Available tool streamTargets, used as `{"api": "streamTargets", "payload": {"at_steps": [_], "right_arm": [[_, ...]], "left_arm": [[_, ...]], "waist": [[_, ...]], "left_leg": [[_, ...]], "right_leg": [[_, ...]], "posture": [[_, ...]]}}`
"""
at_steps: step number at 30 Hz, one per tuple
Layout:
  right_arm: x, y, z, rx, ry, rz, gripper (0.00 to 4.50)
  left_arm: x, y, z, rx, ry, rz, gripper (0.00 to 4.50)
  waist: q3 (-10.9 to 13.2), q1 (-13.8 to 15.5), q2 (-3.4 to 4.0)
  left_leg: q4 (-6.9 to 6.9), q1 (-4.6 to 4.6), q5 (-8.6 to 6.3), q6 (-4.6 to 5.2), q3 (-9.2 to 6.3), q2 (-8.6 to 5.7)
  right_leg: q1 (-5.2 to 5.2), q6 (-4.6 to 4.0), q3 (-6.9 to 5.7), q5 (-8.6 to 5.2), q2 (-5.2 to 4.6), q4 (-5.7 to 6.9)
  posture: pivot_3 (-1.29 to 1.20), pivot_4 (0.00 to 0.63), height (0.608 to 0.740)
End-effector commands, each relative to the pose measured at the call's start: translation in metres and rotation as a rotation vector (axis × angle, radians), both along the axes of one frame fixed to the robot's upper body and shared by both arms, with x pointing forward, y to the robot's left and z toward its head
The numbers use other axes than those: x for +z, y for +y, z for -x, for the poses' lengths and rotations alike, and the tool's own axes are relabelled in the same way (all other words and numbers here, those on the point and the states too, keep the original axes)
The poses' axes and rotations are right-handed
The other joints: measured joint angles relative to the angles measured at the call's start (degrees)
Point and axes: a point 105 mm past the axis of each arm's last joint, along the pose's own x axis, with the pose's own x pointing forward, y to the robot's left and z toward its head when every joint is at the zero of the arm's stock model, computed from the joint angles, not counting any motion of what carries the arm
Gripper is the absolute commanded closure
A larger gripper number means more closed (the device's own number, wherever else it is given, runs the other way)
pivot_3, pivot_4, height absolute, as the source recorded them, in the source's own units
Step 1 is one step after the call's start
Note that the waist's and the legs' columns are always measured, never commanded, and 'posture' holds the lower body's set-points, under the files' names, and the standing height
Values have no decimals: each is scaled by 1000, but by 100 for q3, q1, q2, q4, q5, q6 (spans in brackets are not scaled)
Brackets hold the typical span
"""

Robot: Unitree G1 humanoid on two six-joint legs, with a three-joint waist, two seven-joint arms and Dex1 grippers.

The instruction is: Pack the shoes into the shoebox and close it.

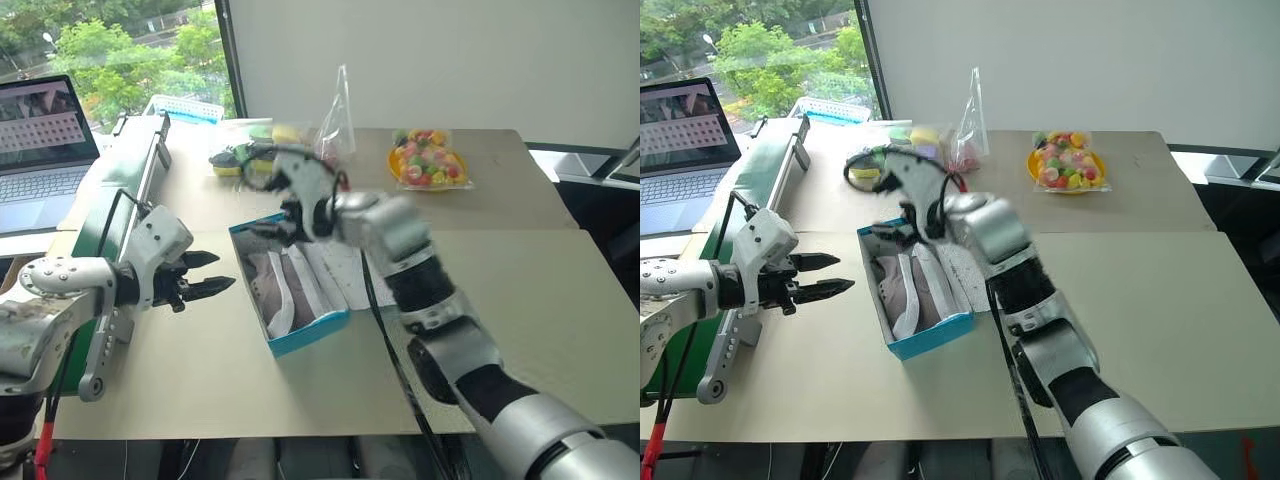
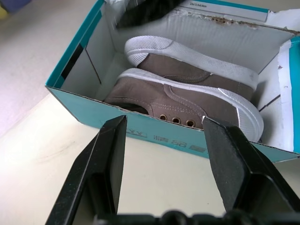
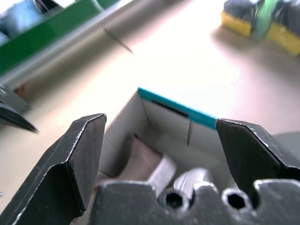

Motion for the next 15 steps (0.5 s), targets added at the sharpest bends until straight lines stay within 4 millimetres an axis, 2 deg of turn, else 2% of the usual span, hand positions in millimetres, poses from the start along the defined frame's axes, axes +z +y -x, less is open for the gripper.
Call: {"api": "streamTargets", "payload": {"at_steps": [1,4,5,6,10,12,14,15], "right_arm": [[-11,-39,13,58,-27,106,40],[-11,-68,24,43,-3,119,760],[-10,-74,29,45,2,128,1202],[-7,-89,36,35,9,137,1355],[2,-125,60,-22,43,139,2829],[-5,-139,74,-51,85,136,3473],[-23,-149,86,-75,130,140,4044],[-32,-152,90,-90,145,152,4477]], "left_arm": [[10,-17,1,-124,-36,-21,1774],[11,-24,-4,-177,-36,-29,1774],[12,-25,-5,-188,-37,-30,1774],[13,-29,-8,-214,-36,-30,1774],[14,-39,-11,-305,-18,-41,1774],[13,-43,-14,-347,-15,-62,1774],[14,-45,-20,-365,-19,-73,1774],[14,-46,-23,-372,-21,-78,1774]], "waist": [[-143,26,-15],[-180,45,-19],[-180,42,-19],[-180,8,-19],[-184,-18,-14],[-214,-14,-15],[-245,4,-17],[-257,27,-19]], "left_leg": [[5,5,4,-9,-6,1],[5,5,-1,0,7,-12],[14,6,0,1,12,-11],[14,7,3,4,13,-11],[18,42,13,17,19,-4],[18,46,12,18,18,-4],[19,49,10,23,18,-5],[19,50,9,24,19,-5]], "right_leg": [[12,1,-14,0,-3,2],[33,2,-17,-1,-17,-46],[32,2,-14,-1,-15,-56],[32,1,-13,-1,-14,-52],[42,-2,6,1,1,-17],[47,-2,8,1,2,-18],[56,-1,8,0,2,-22],[62,-1,10,0,2,-27]], "posture": [[0,0,740],[0,0,740],[0,0,740],[0,0,740],[0,0,740],[0,0,740],[0,0,740],[0,0,740]]}}
